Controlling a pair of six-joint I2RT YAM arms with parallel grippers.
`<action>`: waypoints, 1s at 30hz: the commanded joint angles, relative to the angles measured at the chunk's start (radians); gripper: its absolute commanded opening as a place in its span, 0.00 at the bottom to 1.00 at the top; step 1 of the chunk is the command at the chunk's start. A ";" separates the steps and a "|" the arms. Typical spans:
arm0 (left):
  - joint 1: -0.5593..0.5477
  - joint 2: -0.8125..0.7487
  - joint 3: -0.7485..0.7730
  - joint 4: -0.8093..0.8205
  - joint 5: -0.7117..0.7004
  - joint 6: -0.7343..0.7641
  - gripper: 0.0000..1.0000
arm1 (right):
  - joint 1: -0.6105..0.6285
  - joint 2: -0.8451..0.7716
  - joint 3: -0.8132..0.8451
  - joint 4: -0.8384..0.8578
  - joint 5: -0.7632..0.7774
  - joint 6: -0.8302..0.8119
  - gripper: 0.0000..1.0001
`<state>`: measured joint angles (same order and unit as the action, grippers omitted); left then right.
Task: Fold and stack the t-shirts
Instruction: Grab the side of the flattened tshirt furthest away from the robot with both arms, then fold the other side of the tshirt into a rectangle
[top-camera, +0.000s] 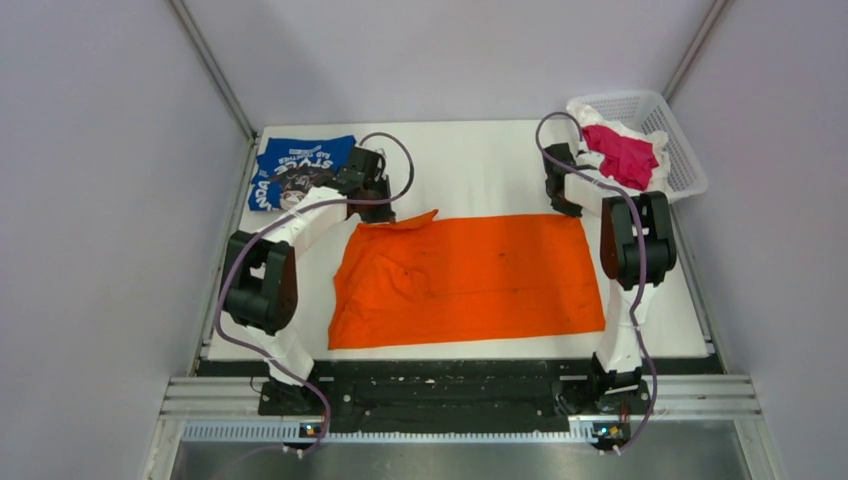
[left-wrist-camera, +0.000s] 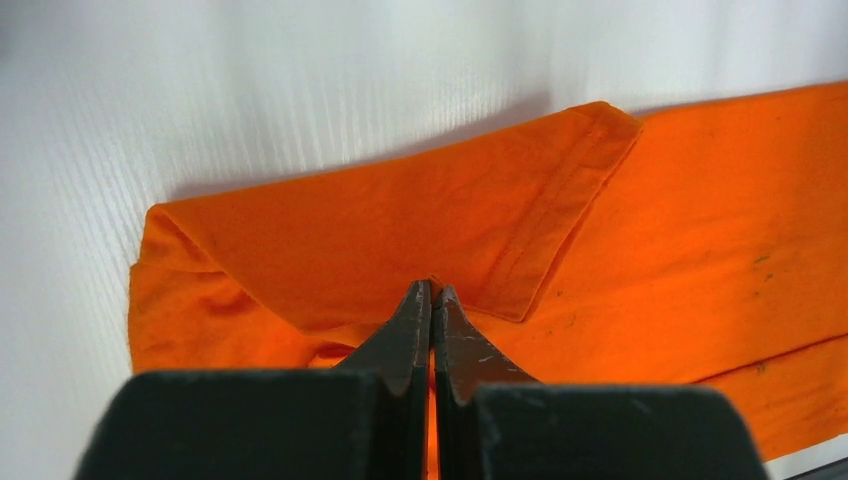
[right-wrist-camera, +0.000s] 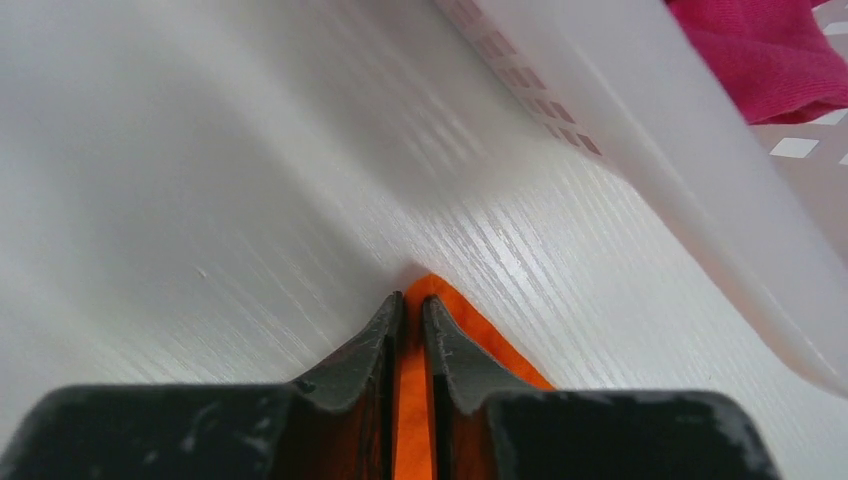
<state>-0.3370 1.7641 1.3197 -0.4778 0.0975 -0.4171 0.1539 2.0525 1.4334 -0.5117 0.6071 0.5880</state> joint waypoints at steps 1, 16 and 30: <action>-0.005 -0.075 -0.024 0.031 -0.015 -0.011 0.00 | -0.001 -0.039 -0.023 0.023 0.022 0.039 0.08; -0.013 -0.271 -0.178 0.032 -0.005 -0.027 0.00 | 0.034 -0.259 -0.197 0.147 0.030 -0.045 0.00; -0.040 -0.581 -0.373 -0.029 -0.042 -0.116 0.00 | 0.049 -0.512 -0.377 0.166 0.039 -0.060 0.00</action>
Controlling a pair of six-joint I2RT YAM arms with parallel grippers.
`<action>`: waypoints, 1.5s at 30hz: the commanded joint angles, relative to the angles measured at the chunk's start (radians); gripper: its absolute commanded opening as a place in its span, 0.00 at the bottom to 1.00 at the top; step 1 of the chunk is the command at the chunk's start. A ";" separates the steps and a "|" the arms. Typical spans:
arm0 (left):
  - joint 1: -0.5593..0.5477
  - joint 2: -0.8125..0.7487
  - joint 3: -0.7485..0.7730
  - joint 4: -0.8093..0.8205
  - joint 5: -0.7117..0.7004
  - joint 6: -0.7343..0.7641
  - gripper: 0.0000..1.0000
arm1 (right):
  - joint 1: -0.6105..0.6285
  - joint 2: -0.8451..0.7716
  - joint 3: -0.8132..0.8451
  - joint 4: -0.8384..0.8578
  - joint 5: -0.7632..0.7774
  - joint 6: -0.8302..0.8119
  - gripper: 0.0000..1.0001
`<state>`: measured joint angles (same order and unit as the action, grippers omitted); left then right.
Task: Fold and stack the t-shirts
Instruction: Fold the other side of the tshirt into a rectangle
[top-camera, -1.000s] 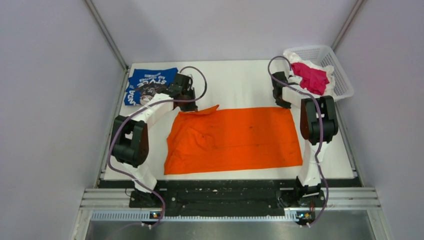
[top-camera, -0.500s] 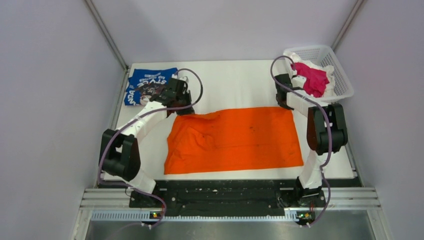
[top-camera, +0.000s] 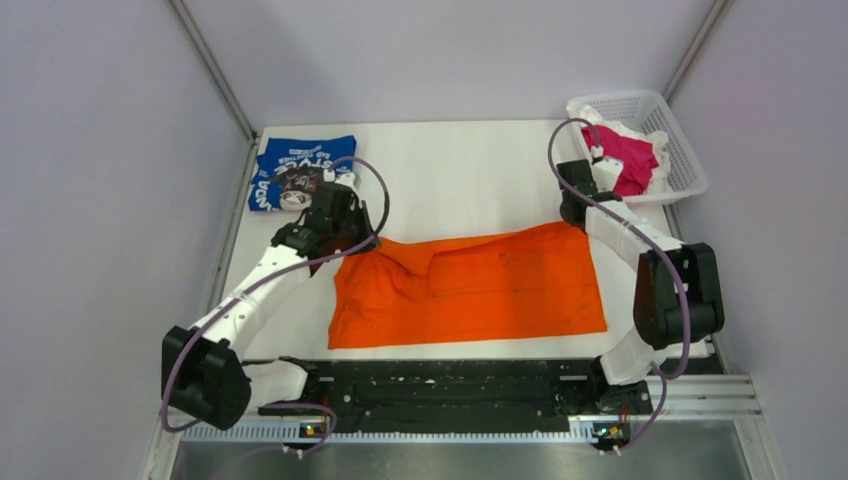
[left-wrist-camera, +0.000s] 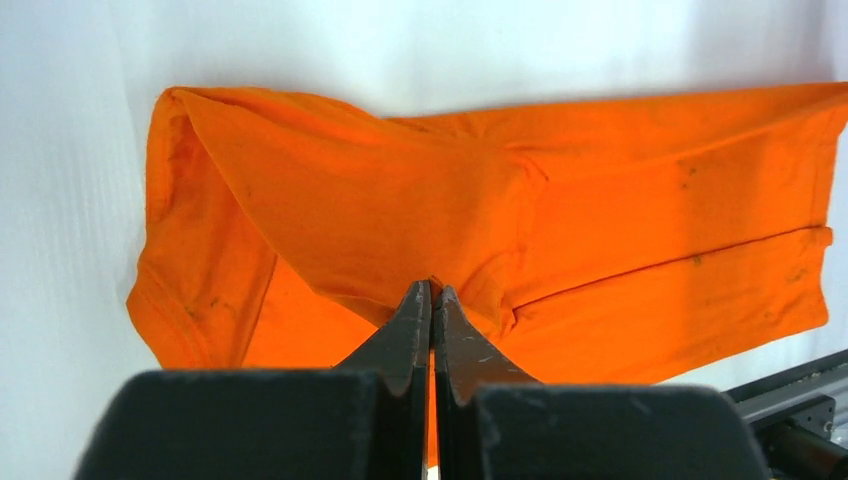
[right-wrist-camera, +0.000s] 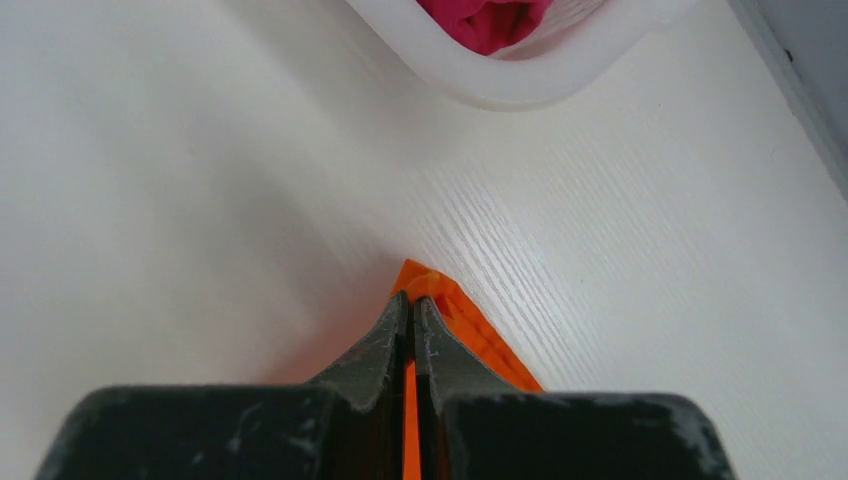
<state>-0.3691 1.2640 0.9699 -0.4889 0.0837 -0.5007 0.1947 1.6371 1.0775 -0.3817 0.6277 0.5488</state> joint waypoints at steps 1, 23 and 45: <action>-0.009 -0.099 -0.034 -0.025 -0.030 -0.036 0.00 | 0.009 -0.113 -0.028 0.035 0.017 -0.026 0.00; -0.140 -0.452 -0.281 -0.228 -0.112 -0.227 0.00 | 0.017 -0.214 -0.128 0.067 -0.053 -0.047 0.00; -0.153 -0.541 -0.416 -0.301 0.045 -0.288 0.58 | 0.027 -0.469 -0.322 -0.201 0.175 0.310 0.71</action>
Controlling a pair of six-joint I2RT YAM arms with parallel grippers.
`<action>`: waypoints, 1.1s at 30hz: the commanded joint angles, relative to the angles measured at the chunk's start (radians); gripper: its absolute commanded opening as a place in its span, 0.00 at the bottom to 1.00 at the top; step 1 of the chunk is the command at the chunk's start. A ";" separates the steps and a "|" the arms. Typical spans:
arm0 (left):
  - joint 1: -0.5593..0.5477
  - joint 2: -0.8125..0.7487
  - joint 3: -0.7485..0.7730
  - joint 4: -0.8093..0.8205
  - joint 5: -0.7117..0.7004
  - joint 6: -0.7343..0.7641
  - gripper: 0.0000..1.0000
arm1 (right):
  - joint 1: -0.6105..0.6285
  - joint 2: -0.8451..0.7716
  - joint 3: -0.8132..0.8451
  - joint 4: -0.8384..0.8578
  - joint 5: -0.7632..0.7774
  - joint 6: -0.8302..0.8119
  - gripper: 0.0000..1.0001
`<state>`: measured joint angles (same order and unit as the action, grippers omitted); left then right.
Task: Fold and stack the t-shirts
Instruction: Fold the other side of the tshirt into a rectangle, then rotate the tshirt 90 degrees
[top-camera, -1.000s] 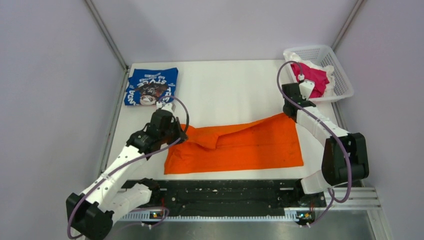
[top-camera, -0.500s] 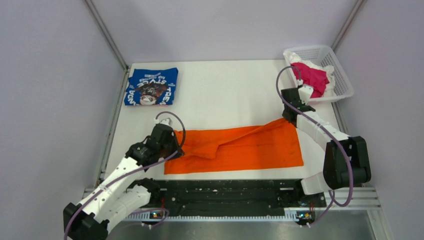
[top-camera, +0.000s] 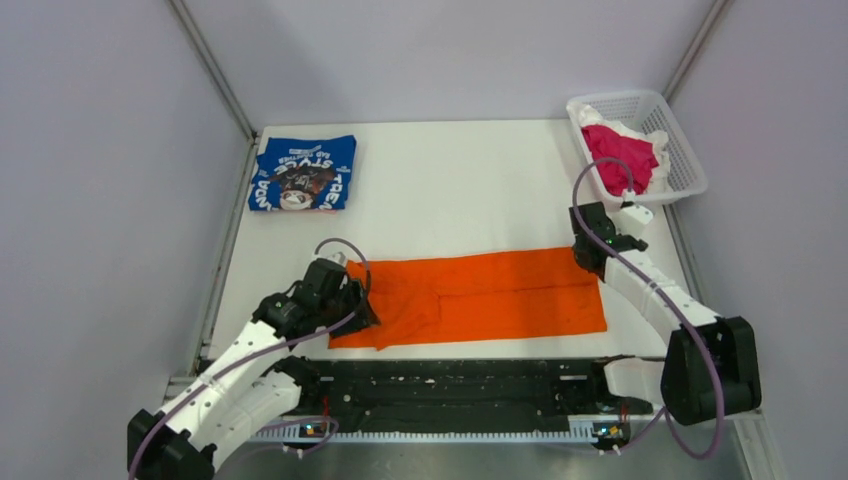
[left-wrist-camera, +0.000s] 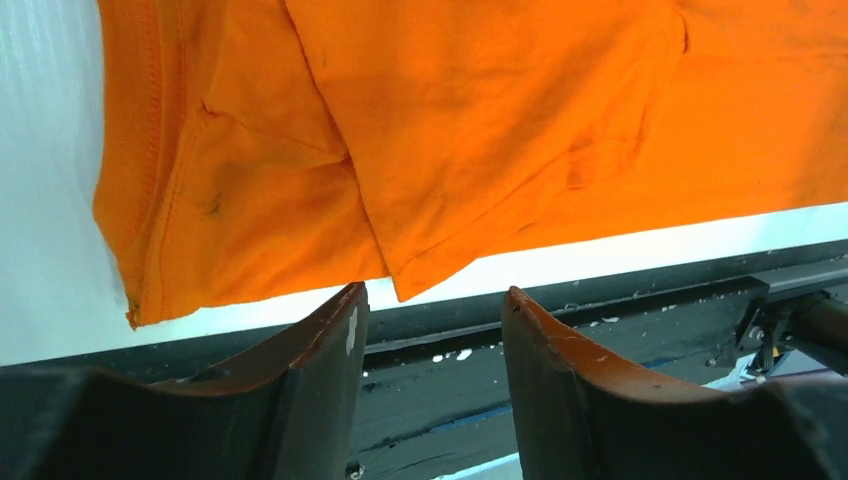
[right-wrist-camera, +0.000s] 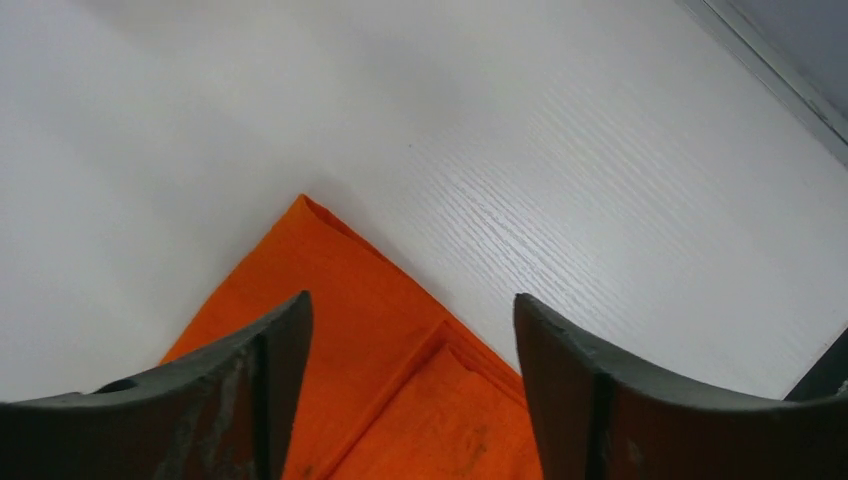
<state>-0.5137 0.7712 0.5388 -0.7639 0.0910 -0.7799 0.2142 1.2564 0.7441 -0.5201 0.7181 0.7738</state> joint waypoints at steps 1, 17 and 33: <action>-0.009 -0.063 0.024 -0.026 0.038 -0.007 0.65 | 0.008 -0.108 0.012 -0.062 0.082 0.083 0.80; 0.009 0.562 0.173 0.447 0.069 -0.130 0.99 | 0.119 -0.075 -0.130 0.493 -0.674 -0.126 0.99; 0.126 1.433 1.118 0.185 -0.080 -0.087 0.99 | 0.189 0.087 -0.241 0.540 -0.651 -0.018 0.99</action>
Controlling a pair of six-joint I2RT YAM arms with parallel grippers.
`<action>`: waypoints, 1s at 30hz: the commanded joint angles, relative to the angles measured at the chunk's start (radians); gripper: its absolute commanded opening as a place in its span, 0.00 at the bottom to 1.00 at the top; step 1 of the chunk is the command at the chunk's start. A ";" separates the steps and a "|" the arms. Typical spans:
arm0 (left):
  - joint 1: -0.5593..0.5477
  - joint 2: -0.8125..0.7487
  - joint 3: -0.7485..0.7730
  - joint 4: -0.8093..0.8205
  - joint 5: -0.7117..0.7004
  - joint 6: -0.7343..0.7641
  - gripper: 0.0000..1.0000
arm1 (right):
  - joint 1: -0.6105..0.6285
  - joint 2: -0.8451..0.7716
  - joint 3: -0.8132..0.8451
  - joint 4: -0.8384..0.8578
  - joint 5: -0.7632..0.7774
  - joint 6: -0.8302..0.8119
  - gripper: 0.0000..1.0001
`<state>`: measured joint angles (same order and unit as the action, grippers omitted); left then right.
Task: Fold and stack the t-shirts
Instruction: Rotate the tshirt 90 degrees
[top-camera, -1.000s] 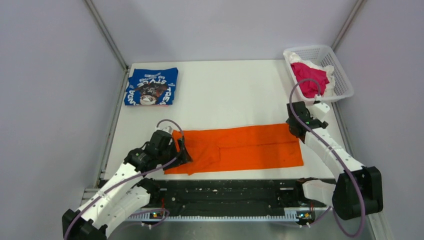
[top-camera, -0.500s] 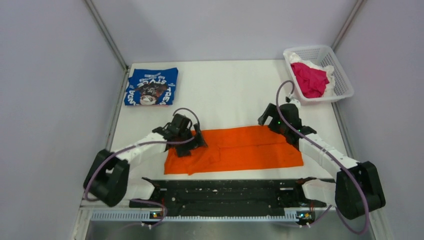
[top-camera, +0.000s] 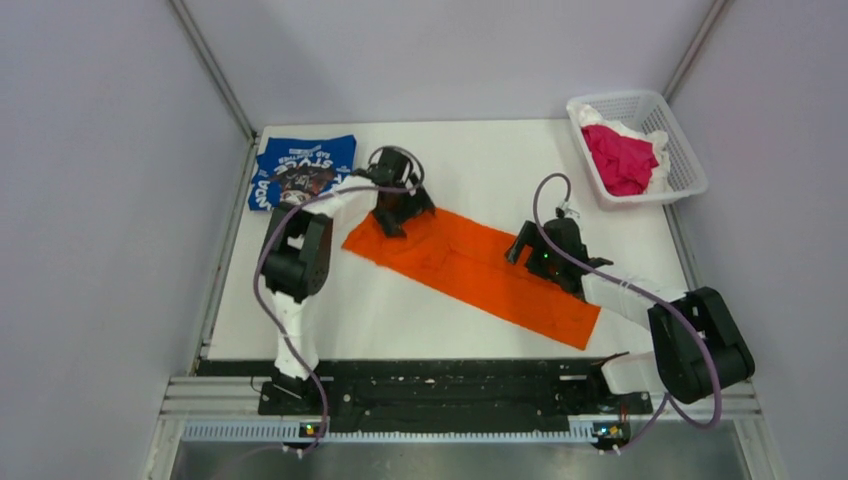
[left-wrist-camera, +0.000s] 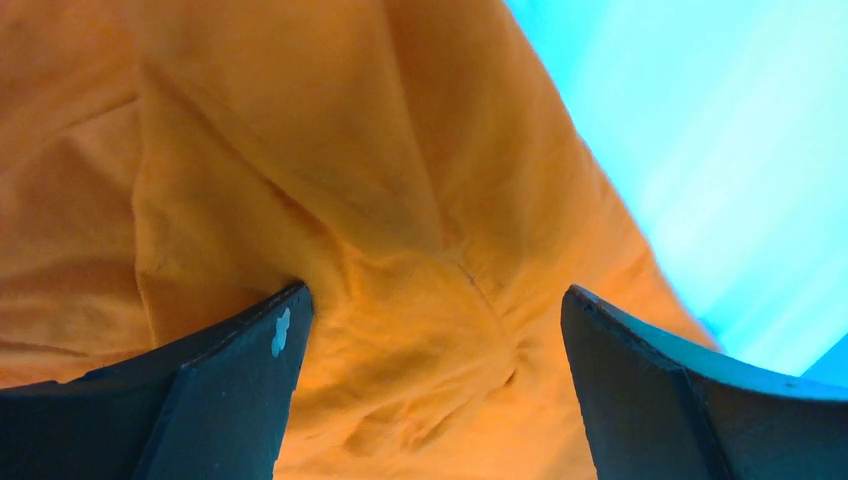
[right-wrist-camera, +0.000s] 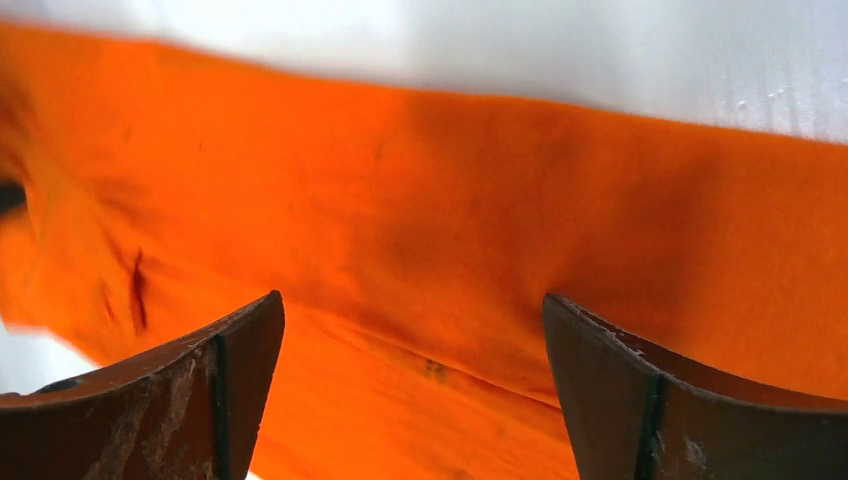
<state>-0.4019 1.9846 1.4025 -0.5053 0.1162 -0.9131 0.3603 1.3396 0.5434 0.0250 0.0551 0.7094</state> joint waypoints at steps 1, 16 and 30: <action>0.014 0.283 0.357 -0.077 -0.068 0.053 0.99 | 0.058 -0.001 -0.049 -0.010 -0.004 0.050 0.99; 0.014 0.917 1.137 0.528 0.205 -0.297 0.99 | 0.405 0.102 0.049 0.111 -0.262 -0.048 0.99; 0.034 0.694 1.071 0.335 0.045 -0.046 0.99 | 0.410 -0.109 0.049 0.087 -0.120 -0.098 0.99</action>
<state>-0.3912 2.8098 2.4924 -0.0360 0.2611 -1.0977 0.7586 1.3800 0.6060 0.0959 -0.1356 0.6411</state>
